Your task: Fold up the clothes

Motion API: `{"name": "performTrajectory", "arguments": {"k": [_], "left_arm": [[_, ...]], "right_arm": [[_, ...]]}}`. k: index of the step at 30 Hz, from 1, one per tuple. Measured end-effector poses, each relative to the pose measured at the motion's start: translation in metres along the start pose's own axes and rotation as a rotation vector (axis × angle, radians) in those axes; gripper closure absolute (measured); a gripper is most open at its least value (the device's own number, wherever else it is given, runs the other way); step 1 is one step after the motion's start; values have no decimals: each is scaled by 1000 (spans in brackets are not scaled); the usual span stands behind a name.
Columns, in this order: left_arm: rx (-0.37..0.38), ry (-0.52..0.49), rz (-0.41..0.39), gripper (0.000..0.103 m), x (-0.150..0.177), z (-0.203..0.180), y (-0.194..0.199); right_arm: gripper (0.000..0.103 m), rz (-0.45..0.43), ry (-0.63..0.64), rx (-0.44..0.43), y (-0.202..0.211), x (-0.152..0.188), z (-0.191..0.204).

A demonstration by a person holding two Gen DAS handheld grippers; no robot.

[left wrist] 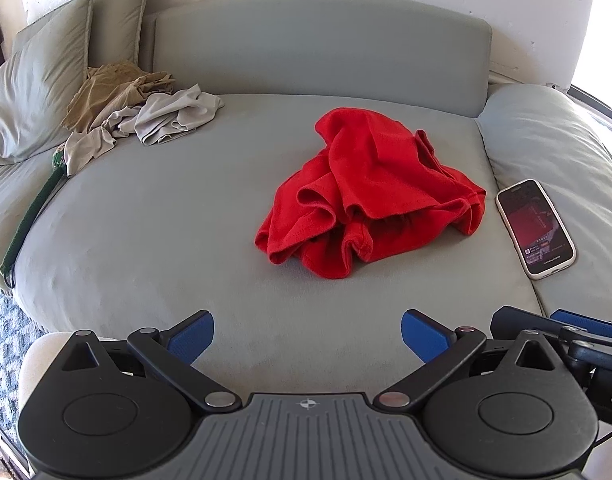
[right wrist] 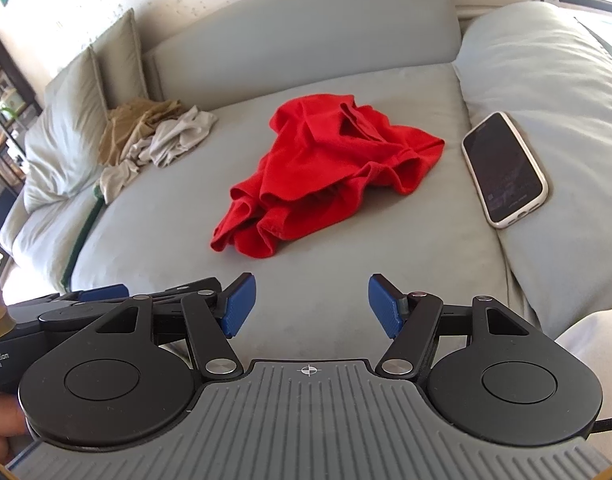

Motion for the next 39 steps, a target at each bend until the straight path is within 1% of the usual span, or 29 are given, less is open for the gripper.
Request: {"name": "performTrajectory", "arguments": {"k": [12,30,35,39], "left_arm": [[-5,-7,-7,2,0,0,1],[3,-6,10,2,1,0,-4],[34,22,42,1,5,5,-14],[30,54,59,1,12,21,-25]], "right_arm": [[35,2,-2,-2,-1,0,0],[35,8,-4,3,-3,1,-2],[34,26,-5,0,-9,2,-6],[33,32,-21,13,-14,-2,-15]]}}
Point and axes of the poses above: each gripper's, at about its wrist camera, not at the fingertips, and y roughly against the way its jaws point, z to its left, x to its underside, the point moved 8 cm from there along -y, roughly the way its jaws point, and after that the axes turned 6 degrees about -y, right-handed, at the moved point
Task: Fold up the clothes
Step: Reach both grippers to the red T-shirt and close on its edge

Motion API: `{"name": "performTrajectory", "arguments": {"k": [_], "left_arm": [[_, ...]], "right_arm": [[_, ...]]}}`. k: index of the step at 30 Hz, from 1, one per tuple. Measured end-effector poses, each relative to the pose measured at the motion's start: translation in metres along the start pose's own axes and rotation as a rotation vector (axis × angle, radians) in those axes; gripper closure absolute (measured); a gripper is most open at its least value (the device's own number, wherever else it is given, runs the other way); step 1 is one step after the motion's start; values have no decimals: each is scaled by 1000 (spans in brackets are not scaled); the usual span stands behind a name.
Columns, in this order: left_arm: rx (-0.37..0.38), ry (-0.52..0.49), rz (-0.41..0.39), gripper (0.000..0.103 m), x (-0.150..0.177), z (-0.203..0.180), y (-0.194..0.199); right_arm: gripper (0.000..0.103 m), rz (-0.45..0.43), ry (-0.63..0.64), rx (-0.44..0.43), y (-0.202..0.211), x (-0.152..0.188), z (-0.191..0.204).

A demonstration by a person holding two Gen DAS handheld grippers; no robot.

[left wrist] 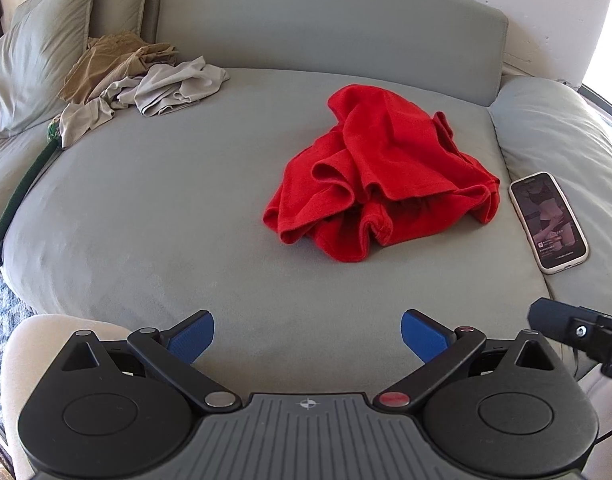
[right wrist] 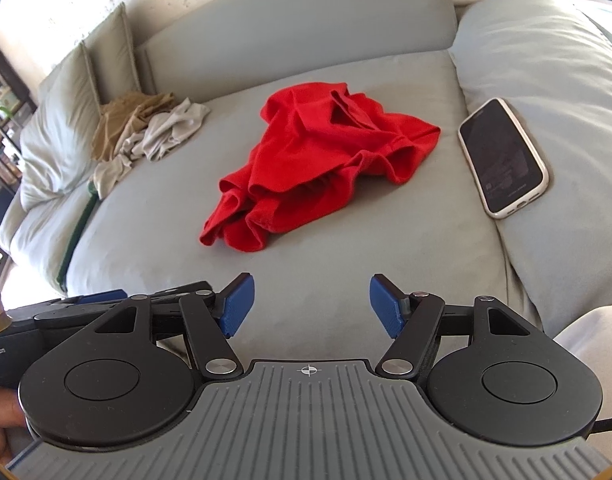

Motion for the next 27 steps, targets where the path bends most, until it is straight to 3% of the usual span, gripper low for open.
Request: {"name": "performTrajectory", "arguments": {"k": [6,8,12,14,17,23,27], "left_arm": [[24,87,-18,9,-4,23,-16],[50,98,-28,17,-6,23,-22],[185,184,-24,35,-4,14,-44],[265,296,-29,48,-3,13,-58],[333,445,-45,57,-3,16,-75],[366,656,-91,61,-11,32,-94],[405,698,-70,61,-18,29,-106]], "right_arm": [[33,12,-48,-10,-17,-10,-16],[33,19,-59,-19,-25,-12,-20],[38,6,-56,-43,-44,-17,-26],[38,8,-74,-66,-54,-19,-30],[38,7,-109,-97,-67,-21,-39],[38,10,-156,-105,-86,-21,-56],[38,26,-181,-99,-96,-20,-65]]}}
Point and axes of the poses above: each gripper's, at about its wrist camera, not at the fingertips, and y roughly against the way its jaws point, z to its left, x to its underside, the point moved 8 cm from there along -y, roughly the way its jaws point, and after that the axes turned 6 degrees about -y, right-handed, at the moved point
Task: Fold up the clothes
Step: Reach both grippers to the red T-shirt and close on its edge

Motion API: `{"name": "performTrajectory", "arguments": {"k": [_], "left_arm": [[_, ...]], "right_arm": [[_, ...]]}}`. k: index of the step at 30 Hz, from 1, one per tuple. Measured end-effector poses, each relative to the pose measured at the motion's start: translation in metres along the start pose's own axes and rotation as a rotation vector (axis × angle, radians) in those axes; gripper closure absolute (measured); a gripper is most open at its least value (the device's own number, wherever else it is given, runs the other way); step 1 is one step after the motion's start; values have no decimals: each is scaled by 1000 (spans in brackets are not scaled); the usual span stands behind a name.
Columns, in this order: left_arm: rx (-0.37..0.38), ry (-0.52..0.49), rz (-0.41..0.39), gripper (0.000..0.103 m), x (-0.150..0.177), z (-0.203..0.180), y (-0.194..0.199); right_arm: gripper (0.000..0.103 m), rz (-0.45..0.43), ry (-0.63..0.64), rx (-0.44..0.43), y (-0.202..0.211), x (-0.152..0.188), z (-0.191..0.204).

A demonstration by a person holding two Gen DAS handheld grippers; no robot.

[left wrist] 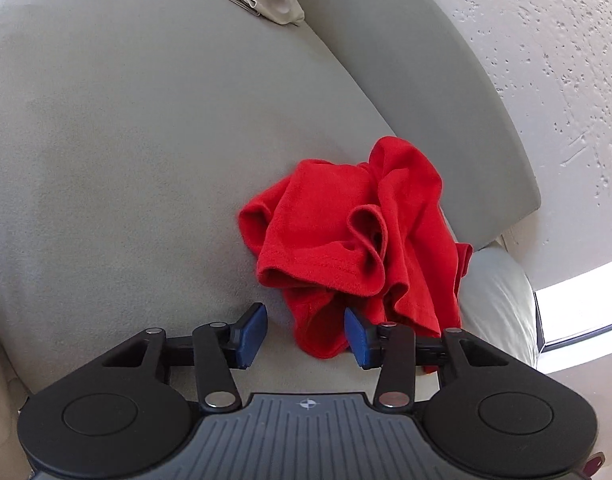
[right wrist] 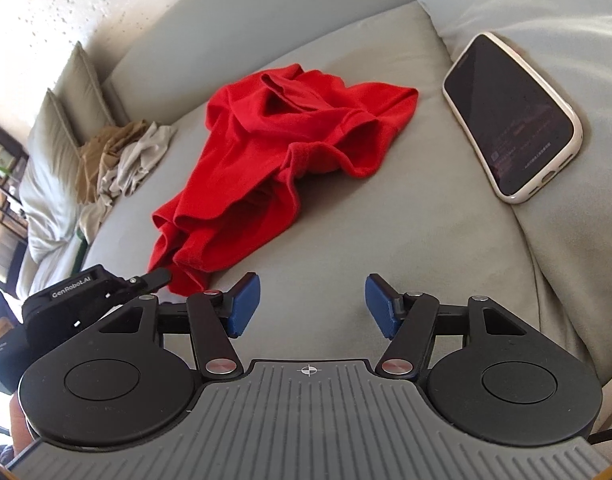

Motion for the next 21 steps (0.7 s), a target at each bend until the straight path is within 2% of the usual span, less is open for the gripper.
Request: {"name": "performTrajectory", "arguments": {"k": [3,6,7,8,9,11,15,18,20,21], "left_arm": [[-23,-36,24,61,-2,-8,-11],[-77,-93,35,68,-3,-17,-21],[-100,-100,37,72,-4,-18,-24],[-113,-89,34,81,-4,-16,-25],[-127,-77,32,83,-5,-14,-26],[-146,-61,26,94,-5,-9,-26],[-140,-82,-10,98,-13,-9,-12],[-154,-133,-71,98,-31,-5,12],[-189,-170,-109,98,-44,1,28],[-214,-197,-123,98,-50,4,35]], "right_arm": [[39,2,-7,-3,-3,0,-4],[39,-1,-10,-11,-3,-1,-5],[39,-4,-14,-13,-2,-1,-6],[39,-7,-18,-14,-2,-2,-7],[39,-11,-23,-16,-1,-2,-7],[39,-26,-37,-17,1,-6,-10],[39,-58,-75,-25,5,-17,-17],[39,-82,-208,-48,2,-34,-34],[47,-97,-275,-32,-2,-46,-46],[58,-107,-268,-17,-5,-51,-49]]}}
Point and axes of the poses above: each gripper's, at about its wrist camera, not at the fingertips, and y roughly against the way its jaws point, z to its left, x to its underside, the point moved 8 cm from there along -y, roughly the way its jaws point, and after that the axes turned 6 degrees about -y, right-handed, at the moved point
